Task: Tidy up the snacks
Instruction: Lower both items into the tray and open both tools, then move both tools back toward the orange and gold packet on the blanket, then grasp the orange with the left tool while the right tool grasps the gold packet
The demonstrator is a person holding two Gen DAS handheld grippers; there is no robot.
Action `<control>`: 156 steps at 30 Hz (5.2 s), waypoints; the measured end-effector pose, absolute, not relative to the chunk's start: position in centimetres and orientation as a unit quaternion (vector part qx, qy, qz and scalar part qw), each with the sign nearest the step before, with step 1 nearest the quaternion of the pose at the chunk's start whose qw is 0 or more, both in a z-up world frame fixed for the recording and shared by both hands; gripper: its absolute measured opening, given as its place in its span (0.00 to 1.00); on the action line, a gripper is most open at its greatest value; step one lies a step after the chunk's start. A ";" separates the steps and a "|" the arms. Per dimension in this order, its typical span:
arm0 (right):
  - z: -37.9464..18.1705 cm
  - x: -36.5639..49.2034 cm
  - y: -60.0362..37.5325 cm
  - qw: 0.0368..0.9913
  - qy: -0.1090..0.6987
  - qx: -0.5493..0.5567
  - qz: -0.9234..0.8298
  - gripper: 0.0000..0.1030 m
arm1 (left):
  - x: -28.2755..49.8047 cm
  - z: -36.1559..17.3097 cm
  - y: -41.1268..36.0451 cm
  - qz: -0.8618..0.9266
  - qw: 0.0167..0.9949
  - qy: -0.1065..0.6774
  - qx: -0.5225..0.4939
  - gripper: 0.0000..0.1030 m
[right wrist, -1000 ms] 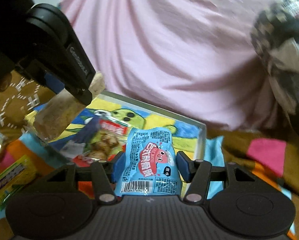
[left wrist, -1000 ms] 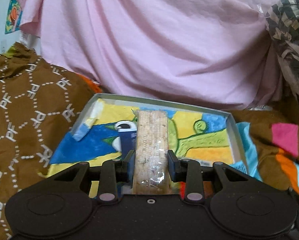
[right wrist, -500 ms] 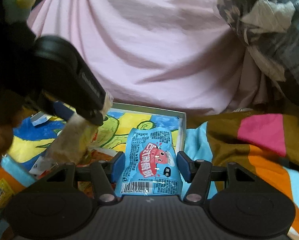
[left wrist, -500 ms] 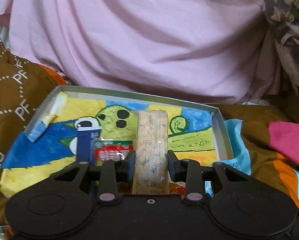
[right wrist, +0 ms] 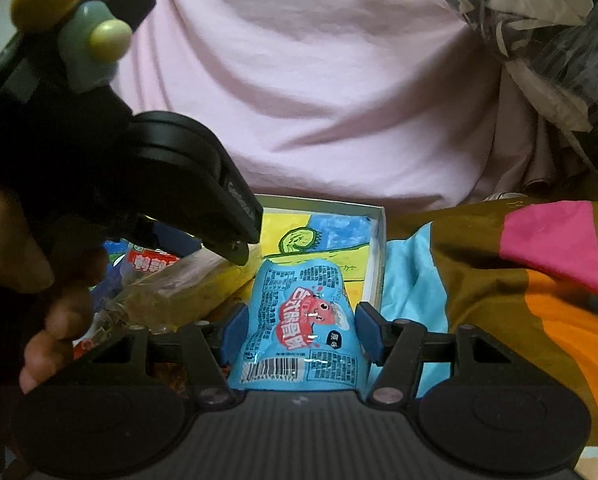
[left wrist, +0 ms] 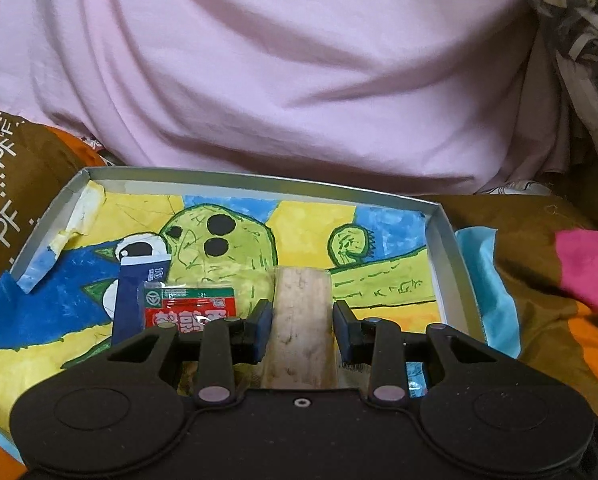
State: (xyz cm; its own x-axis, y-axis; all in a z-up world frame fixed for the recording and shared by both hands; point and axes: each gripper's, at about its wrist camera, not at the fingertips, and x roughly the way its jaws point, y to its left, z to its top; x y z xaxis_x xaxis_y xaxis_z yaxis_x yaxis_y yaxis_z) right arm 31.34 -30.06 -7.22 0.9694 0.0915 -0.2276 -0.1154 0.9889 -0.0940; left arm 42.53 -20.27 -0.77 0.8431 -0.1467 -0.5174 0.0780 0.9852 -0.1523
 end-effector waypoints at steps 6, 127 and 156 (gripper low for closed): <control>-7.0 31.3 -29.9 0.991 0.109 -0.061 0.049 0.68 | 42.3 -0.9 -20.1 -0.063 0.956 0.277 -0.067 0.46; -8.2 23.6 -30.8 0.926 0.356 0.067 0.103 1.00 | 21.6 -8.0 -12.8 -0.142 0.937 0.311 0.075 0.99; -10.1 27.6 -31.5 0.898 0.361 0.173 0.185 0.90 | 25.1 -10.5 -14.7 -0.186 0.923 0.335 0.045 0.76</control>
State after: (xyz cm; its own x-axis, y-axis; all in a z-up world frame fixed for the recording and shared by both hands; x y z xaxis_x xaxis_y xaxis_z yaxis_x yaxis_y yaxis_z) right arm 27.57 -31.46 -10.13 0.6711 0.4566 -0.5841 -0.2071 0.8719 0.4436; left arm 25.13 -14.74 -10.47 0.7065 -0.3121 -0.6352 0.3727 0.9270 -0.0410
